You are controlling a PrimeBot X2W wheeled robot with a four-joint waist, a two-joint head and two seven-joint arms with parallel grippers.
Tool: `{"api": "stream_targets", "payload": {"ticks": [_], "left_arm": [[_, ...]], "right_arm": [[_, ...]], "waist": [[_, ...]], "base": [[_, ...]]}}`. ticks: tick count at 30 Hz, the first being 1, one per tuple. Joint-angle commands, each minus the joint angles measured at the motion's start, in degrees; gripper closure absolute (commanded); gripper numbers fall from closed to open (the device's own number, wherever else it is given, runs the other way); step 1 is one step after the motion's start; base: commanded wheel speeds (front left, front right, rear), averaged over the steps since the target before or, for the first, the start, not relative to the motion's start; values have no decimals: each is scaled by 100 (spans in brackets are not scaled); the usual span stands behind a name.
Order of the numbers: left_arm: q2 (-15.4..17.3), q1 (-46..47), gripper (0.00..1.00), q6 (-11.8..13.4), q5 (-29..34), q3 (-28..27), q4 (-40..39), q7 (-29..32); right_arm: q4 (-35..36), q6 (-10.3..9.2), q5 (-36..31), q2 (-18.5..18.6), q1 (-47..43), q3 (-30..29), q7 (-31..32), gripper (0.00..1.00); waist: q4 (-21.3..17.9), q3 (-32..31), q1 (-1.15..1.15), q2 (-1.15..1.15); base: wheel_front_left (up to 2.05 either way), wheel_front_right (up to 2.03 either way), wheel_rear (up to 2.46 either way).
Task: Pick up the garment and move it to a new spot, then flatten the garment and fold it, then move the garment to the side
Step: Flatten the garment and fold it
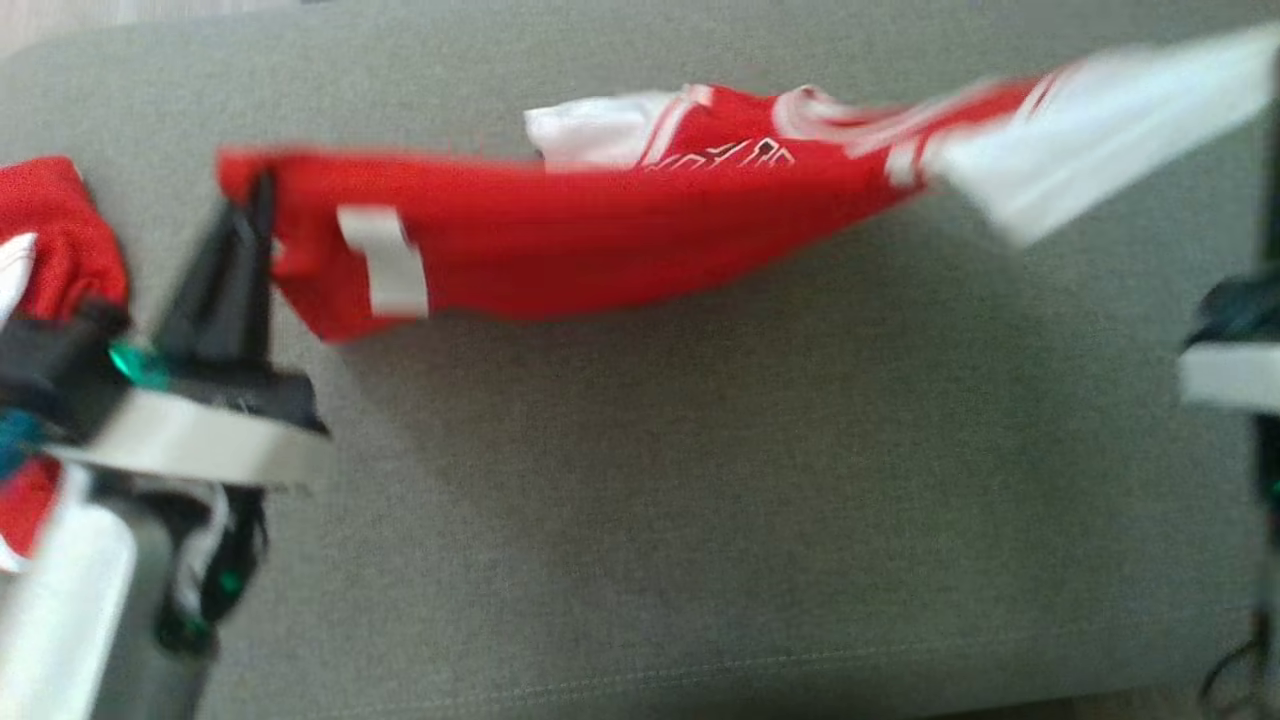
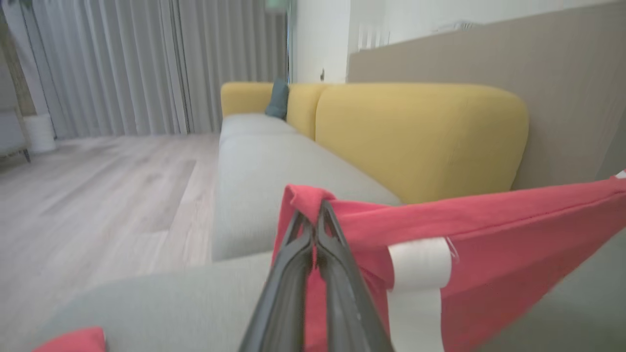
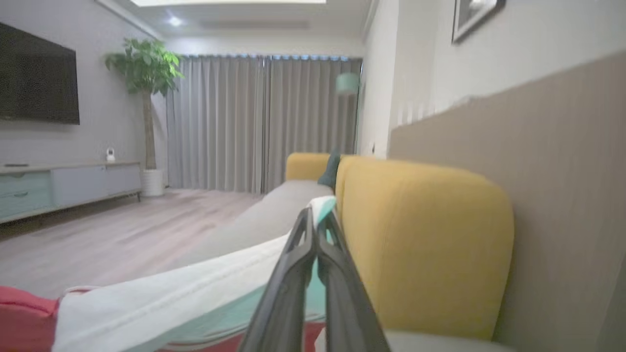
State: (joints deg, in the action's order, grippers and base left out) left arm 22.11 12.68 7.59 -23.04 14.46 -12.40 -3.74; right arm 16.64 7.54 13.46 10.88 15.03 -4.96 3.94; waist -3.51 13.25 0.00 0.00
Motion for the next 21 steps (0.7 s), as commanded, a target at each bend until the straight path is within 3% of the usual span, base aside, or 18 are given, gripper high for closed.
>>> {"api": "stream_targets", "payload": {"ticks": [1, 10, 21], "left_arm": [[252, 477, 100, 38, 79, -330, -339, 42], [551, 1696, 100, 171, 332, -605, -1077, 471], [540, 2578, 100, 65, 183, -498, -837, 870]], "right_arm": [[364, -5, -34, 174, 370, 6, 72, 100], [912, -5, 34, 796, 1860, -285, 531, 100], [249, -5, 401, 1159, 2923, -150, 723, 100]], "waist": [[-9, -47, 0, 0], [-17, -268, 0, 0], [-33, -200, 0, 0]], "base": [[0, 0, 0], [0, 0, 0], [0, 0, 0]]}}
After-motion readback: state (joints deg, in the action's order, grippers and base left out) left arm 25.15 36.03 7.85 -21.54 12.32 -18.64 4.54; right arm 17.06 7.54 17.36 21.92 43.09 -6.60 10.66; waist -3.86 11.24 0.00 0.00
